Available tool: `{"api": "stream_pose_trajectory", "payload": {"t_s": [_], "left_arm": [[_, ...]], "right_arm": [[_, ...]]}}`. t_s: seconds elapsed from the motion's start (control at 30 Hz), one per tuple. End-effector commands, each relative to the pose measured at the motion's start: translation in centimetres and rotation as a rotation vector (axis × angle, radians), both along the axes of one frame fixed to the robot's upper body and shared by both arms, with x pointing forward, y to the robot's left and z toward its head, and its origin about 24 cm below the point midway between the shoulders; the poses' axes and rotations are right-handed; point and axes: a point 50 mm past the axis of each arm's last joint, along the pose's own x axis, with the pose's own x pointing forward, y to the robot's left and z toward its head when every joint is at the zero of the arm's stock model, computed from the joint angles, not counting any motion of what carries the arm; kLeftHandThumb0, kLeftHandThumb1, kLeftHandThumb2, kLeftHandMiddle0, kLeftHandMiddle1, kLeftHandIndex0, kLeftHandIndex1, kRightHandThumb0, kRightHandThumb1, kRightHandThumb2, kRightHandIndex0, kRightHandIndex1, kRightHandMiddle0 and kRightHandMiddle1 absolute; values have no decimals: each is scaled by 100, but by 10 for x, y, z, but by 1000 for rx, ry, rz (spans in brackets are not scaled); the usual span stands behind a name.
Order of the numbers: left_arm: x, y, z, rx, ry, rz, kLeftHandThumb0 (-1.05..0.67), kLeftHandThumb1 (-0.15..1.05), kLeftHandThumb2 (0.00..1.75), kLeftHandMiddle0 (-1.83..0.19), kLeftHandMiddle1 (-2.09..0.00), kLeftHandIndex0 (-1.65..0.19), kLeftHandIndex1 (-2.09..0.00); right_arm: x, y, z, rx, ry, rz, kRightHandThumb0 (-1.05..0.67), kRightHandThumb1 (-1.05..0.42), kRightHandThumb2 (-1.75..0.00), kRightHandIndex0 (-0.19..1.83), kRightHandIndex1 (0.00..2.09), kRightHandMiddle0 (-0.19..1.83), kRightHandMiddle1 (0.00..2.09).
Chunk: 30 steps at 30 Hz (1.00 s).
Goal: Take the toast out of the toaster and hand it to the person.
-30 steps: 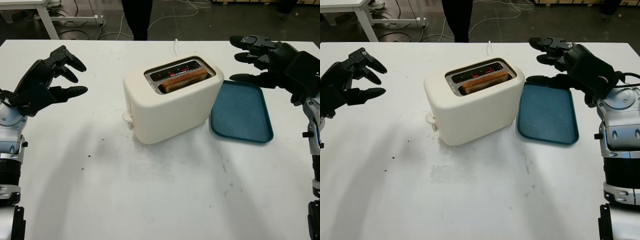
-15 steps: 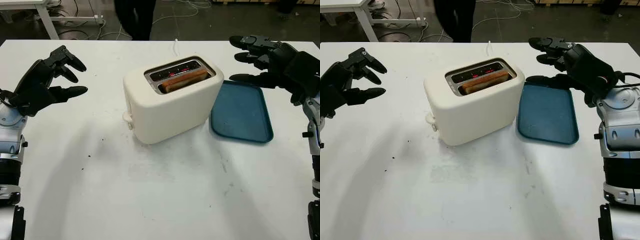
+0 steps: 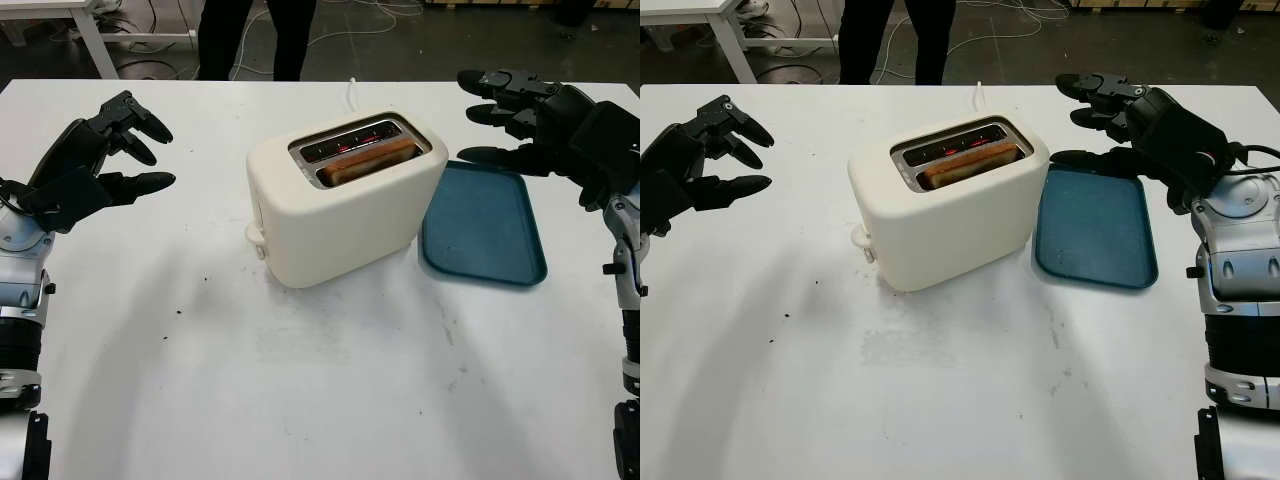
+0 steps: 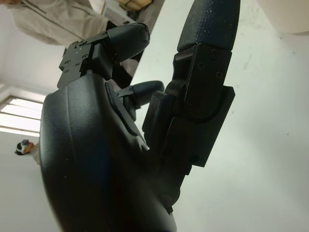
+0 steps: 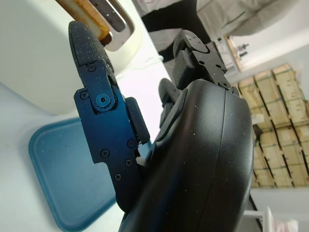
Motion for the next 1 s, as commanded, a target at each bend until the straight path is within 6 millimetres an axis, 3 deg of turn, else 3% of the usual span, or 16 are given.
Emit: {"api": "stream_pose_trajectory", "payload": {"t_s": [0.0,0.97], "left_arm": [[0,1,4,4,-5,-1,-105,92,22,-11,-166,-8,-158],[0,1,3,5,-10,4,-105,92,22,-10,-167,-7,-158]], "right_arm": [[0,1,4,4,-9,-3,-67,-80,0,0,59,32,1],[0,1,2,-5,-12,3,-69,-81,0,0,59,32,1]]}}
